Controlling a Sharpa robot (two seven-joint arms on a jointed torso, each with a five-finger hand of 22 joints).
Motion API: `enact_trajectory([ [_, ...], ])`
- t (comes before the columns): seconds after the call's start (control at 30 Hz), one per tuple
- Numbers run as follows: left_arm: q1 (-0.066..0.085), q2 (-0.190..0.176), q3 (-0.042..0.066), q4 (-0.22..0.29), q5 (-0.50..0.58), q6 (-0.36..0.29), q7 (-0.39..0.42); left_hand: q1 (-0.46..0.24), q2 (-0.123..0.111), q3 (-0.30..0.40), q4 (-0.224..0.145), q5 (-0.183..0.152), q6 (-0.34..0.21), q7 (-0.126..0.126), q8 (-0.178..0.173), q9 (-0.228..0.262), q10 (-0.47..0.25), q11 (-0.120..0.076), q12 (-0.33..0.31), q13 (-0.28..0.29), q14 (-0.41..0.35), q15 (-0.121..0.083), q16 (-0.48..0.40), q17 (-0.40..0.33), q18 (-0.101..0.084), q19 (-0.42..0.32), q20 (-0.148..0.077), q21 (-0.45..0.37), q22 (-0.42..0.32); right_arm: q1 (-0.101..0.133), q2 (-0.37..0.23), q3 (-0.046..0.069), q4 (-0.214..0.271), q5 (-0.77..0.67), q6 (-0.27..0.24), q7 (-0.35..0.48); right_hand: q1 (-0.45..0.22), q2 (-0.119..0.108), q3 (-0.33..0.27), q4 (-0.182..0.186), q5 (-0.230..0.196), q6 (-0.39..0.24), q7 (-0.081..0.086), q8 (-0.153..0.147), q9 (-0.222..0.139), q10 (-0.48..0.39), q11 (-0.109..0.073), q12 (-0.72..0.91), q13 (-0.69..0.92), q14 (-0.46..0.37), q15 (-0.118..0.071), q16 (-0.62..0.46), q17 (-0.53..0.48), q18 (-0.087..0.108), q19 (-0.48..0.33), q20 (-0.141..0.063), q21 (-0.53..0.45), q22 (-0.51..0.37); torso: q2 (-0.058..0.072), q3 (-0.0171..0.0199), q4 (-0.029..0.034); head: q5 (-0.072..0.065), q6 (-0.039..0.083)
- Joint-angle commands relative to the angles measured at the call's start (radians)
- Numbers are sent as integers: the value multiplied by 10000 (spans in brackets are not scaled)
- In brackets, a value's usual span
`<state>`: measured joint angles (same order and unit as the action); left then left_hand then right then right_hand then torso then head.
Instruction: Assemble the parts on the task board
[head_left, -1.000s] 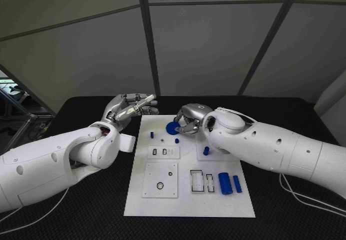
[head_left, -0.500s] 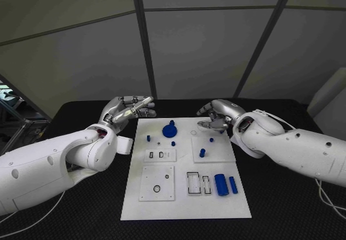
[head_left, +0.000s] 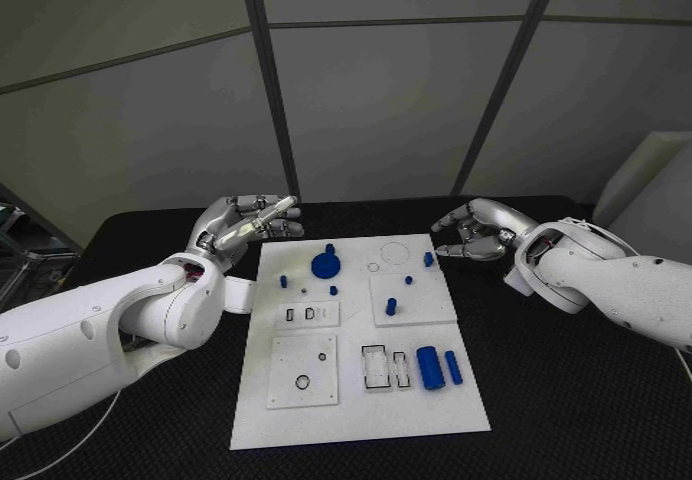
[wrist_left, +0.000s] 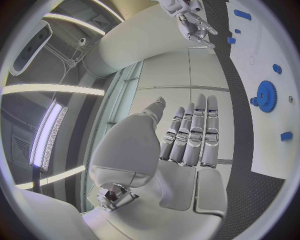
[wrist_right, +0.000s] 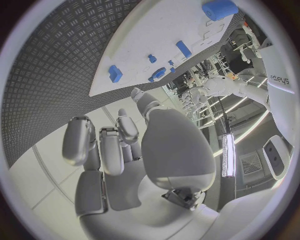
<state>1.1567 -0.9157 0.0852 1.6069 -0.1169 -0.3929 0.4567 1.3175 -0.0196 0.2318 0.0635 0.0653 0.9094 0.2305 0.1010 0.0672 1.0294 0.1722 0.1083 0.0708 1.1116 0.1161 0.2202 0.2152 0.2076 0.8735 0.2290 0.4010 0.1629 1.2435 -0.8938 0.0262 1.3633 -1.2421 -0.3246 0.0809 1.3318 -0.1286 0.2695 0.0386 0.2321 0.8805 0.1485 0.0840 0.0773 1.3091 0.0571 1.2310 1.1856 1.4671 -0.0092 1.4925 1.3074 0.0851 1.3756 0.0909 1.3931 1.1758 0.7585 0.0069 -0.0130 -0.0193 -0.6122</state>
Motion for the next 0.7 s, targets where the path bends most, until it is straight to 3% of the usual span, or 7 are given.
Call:
enact_trajectory([
  [0.03, 15, 29, 8, -21, -51, 157, 35, -28, 103, 74, -13, 25, -60, 138, -38, -5, -1, 69, -28, -3, -28, 37, -43, 12, -250, -52, 3, -49, -12, 7, 62, 2, -234, 358, 514, 475, 108, -16, -9, -72, -66, -33, -26, -59, 4, -90, 18, -45, -15, 642, -63, -67, 884, -63, -74, 20, -43, -25, 15, -4, 3, -34, -24],
  [0.13, 14, 47, 7, -38, -51, 163, 34, -28, 103, 74, -13, 25, -60, 138, -38, -5, -1, 69, -28, -3, -28, 37, -43, 12, -250, -52, 3, -49, -12, 1, 145, 1, -408, 263, 619, 453, 117, -20, -18, -78, -65, -44, -23, -64, 2, -94, 20, -51, -20, 646, -62, -60, 901, -63, -76, 19, -47, -30, 15, -16, 30, -58, -37],
  [0.33, 13, 58, 7, -60, -51, 172, 39, -28, 103, 74, -13, 25, -60, 138, -38, -5, -1, 69, -28, -3, -28, 37, -43, 12, -250, -52, 3, -49, -12, -43, 391, -1, -674, 69, 798, 336, 125, -8, -21, -78, -61, -45, -17, -65, 3, -79, 23, -32, 1, 650, -61, -55, 913, -64, -73, 18, -46, -24, 11, -23, 24, -25, -75],
  [0.7, 12, 56, 7, -59, -51, 181, 49, -25, 97, 78, -24, 26, -62, 137, -44, -5, -3, 70, -35, -3, -30, 38, -51, 17, -250, -54, 4, -52, -16, -345, 796, -2, -1124, -104, 1150, 184, 151, 100, -89, -52, -32, 179, 29, 55, 55, -12, 58, 38, 73, 664, -39, -46, 949, -73, -45, 26, -45, 1, 5, -16, 24, 9, -155],
])
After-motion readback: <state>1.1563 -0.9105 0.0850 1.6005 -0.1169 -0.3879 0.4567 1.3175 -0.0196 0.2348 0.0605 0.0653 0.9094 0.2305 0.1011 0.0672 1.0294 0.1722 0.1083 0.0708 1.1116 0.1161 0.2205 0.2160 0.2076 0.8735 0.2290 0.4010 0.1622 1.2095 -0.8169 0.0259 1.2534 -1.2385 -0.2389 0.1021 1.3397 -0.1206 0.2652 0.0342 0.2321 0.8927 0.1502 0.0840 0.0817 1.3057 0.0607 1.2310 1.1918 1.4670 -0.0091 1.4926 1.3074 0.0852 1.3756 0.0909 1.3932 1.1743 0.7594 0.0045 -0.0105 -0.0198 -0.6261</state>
